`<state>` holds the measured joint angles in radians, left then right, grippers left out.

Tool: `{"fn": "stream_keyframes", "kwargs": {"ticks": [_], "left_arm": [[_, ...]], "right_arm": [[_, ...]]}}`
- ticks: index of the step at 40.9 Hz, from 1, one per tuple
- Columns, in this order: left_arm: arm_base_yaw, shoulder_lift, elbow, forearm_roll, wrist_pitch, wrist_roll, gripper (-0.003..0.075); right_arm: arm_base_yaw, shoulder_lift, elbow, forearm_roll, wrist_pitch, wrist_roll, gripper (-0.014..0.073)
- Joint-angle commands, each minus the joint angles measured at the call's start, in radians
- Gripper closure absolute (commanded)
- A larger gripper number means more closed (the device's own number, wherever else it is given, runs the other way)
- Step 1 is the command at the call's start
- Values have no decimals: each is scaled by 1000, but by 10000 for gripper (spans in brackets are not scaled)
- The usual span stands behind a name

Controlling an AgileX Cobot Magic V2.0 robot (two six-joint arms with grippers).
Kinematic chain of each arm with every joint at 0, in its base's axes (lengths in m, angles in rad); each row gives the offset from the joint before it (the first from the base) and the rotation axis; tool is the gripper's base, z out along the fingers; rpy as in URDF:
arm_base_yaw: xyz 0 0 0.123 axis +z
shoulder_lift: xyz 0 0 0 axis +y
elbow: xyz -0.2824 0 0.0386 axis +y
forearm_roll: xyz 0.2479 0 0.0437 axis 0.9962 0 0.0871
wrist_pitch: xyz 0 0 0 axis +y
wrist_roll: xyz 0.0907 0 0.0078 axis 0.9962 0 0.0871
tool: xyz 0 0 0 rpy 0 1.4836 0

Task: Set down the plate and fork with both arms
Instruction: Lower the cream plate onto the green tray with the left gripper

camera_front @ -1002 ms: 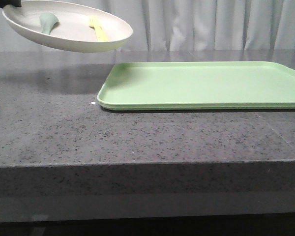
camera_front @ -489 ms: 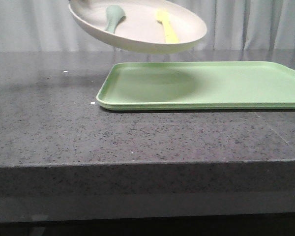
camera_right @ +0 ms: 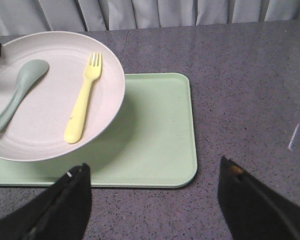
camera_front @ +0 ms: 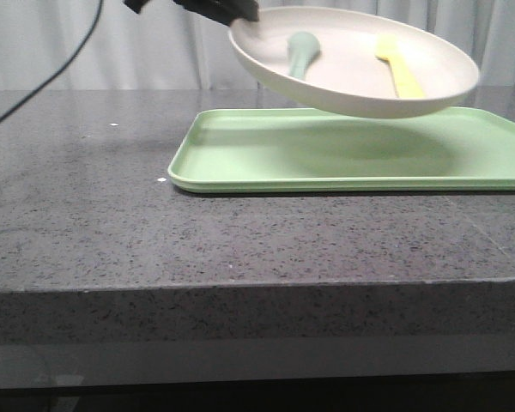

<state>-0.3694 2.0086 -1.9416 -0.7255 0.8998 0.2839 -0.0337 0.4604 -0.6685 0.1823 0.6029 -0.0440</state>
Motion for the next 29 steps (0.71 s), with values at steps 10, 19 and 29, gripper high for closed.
{"fn": "stream_keyframes", "kwargs": {"ticks": [10, 19, 29], "left_arm": [[-30, 9, -49, -61, -55, -22, 738], [-30, 46, -49, -64, -55, -22, 738], [-30, 51, -49, -60, -85, -22, 738]], "right_arm": [[-2, 13, -33, 5, -67, -6, 40], [-2, 13, -33, 5, -67, -6, 40], [-2, 13, -33, 5, -67, -6, 40]]}}
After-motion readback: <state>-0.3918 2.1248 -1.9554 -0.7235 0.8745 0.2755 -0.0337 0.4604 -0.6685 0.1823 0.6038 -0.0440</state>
